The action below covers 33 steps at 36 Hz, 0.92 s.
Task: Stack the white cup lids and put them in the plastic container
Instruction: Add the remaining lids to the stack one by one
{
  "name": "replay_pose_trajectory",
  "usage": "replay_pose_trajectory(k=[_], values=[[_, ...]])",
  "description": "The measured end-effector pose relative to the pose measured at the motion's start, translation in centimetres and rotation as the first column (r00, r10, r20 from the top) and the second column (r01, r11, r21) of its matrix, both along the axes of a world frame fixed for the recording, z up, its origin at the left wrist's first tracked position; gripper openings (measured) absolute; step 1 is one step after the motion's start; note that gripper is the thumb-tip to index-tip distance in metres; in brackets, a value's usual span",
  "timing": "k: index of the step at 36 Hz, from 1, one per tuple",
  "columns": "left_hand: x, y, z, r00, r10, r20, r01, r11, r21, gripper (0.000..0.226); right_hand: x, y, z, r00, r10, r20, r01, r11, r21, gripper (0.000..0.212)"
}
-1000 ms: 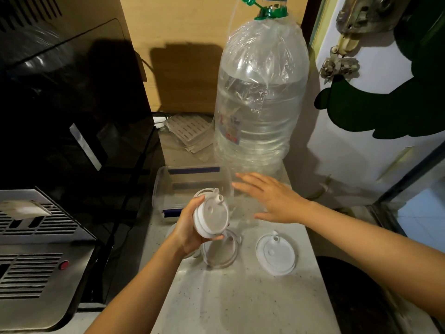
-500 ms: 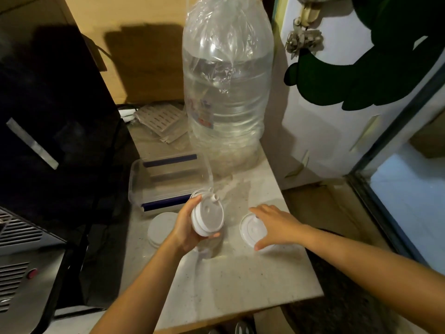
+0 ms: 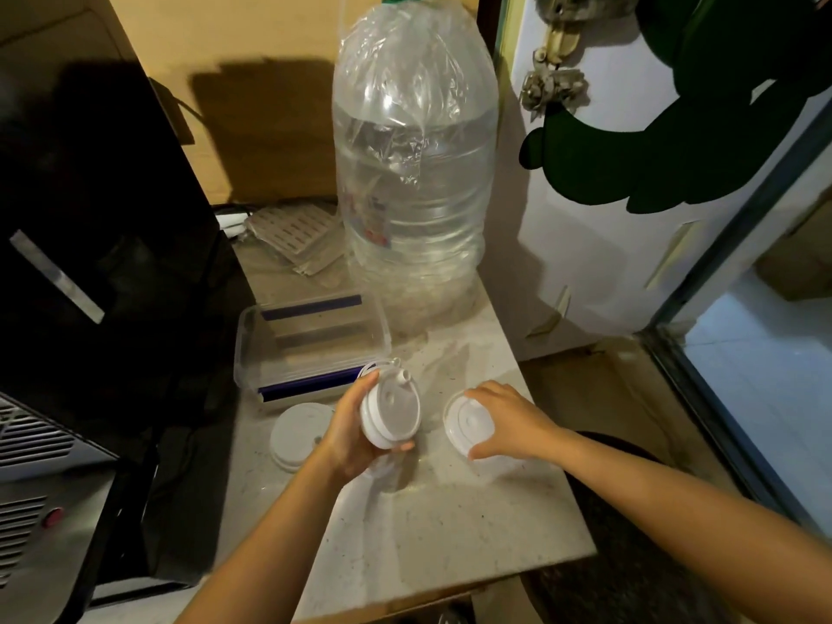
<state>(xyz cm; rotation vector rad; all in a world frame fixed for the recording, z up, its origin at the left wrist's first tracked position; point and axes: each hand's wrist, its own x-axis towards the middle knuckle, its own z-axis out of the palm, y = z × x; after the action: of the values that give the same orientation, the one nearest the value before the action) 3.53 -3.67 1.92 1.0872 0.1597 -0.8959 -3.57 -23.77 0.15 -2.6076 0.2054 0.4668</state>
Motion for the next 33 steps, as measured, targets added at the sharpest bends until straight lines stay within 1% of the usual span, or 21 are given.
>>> replay_pose_trajectory(k=[3, 6, 10, 13, 17, 21, 27, 33], values=[[0.1, 0.1, 0.4, 1.0, 0.002, -0.001, -0.002, 1.0, -0.017, 0.026, 0.7, 0.0, 1.6, 0.995, -0.062, 0.076, 0.057, 0.996, 0.072, 0.087], [0.2, 0.0, 1.1, 1.0, 0.007, 0.018, -0.006, 0.999, -0.049, 0.037, 1.8, 0.4, 3.9, 0.979, -0.1, 0.177, 0.07, 0.983, 0.172, 0.089], [0.3, -0.1, 2.1, 0.997, 0.045, 0.067, -0.037, 0.993, -0.109, 0.033, 2.9, 1.7, 7.1, 0.942, -0.111, 0.318, 0.012, 0.955, 0.297, 0.086], [0.6, -0.1, 2.6, 0.992, 0.04, 0.118, -0.02, 0.987, -0.16, 0.036, 3.5, 2.9, 8.7, 0.925, -0.094, 0.367, -0.044, 0.935, 0.351, 0.086], [0.8, -0.1, 3.6, 0.984, 0.031, 0.174, 0.008, 0.976, -0.218, 0.043, 4.1, 4.3, 9.5, 0.911, -0.042, 0.409, -0.123, 0.922, 0.368, 0.086], [1.1, 0.0, 4.3, 0.985, 0.075, 0.154, -0.034, 0.966, -0.256, 0.043, 4.5, 5.2, 9.4, 0.903, 0.014, 0.429, -0.177, 0.923, 0.342, 0.088], [1.3, 0.4, 4.7, 0.979, 0.109, 0.171, -0.062, 0.965, -0.255, 0.044, 5.0, 5.8, 9.8, 0.891, 0.064, 0.45, -0.234, 0.913, 0.334, 0.088], [1.3, 0.6, 5.2, 0.979, 0.124, 0.165, -0.08, 0.964, -0.255, 0.045, 5.3, 6.5, 10.0, 0.893, 0.094, 0.439, -0.263, 0.902, 0.343, 0.09]])
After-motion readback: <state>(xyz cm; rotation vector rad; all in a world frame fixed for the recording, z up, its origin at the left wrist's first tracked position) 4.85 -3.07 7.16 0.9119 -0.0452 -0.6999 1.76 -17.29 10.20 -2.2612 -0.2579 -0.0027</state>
